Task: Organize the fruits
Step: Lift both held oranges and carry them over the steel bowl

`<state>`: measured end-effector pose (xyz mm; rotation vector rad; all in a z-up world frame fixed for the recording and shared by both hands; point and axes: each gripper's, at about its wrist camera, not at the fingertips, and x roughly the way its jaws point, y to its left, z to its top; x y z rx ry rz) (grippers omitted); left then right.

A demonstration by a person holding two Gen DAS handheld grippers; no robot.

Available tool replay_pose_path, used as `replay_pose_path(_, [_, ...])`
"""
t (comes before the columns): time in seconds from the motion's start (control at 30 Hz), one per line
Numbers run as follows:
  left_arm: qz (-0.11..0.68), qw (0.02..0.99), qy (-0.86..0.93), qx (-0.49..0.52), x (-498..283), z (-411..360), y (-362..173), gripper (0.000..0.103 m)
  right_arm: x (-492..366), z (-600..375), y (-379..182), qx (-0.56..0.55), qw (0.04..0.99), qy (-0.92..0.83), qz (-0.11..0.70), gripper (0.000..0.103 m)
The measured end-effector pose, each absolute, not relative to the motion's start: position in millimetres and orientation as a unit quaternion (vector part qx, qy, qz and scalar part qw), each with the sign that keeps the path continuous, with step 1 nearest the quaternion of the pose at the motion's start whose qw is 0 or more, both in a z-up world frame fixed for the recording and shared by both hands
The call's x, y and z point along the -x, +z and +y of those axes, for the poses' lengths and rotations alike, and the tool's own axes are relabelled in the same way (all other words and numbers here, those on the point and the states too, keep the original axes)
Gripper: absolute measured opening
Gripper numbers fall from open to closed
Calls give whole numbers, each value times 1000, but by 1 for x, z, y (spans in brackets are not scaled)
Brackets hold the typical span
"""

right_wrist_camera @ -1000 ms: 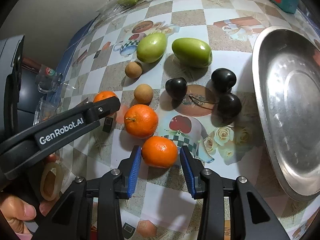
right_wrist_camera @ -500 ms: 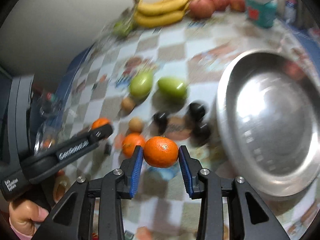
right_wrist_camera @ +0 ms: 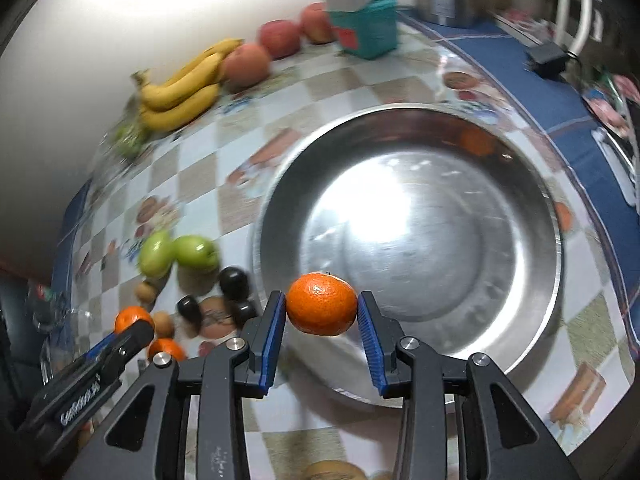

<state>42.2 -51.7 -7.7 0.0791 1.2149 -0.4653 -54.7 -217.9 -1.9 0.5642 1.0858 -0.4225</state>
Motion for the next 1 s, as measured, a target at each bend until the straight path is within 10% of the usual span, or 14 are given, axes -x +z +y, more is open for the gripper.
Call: replay_pose_path(1.0, [532,770,-320,-148,-2,-175,-27,39,101,-281,-16,-321,735,-332,496,39])
